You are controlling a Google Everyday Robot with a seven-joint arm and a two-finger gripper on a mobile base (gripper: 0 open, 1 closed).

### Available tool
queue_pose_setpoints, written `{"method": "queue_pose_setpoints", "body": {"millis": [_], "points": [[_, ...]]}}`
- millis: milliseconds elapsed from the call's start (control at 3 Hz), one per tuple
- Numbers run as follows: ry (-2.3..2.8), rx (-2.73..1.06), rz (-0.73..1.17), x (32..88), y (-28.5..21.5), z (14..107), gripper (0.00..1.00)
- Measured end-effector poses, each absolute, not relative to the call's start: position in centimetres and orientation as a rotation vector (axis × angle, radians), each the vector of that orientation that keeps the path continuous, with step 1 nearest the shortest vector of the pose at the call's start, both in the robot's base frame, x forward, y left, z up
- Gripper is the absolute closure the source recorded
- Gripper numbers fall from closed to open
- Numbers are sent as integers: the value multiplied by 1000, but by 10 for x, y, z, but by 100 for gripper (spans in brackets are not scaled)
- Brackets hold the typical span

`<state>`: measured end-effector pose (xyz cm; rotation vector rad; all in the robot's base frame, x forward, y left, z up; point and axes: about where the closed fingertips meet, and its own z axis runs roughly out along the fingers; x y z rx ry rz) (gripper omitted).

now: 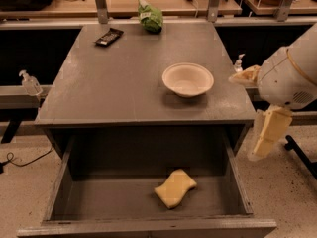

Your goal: Pick sponge from top drawer and place on counter

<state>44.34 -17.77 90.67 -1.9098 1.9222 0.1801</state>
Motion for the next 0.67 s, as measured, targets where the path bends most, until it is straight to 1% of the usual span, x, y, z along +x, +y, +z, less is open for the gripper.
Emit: {"method": "queue_pose_setpoints", "body": {"millis": [333,667], "points": [[1666,-2031,257,438,-158,884,0],[1617,-2076,228,439,-159,886,0]]}}
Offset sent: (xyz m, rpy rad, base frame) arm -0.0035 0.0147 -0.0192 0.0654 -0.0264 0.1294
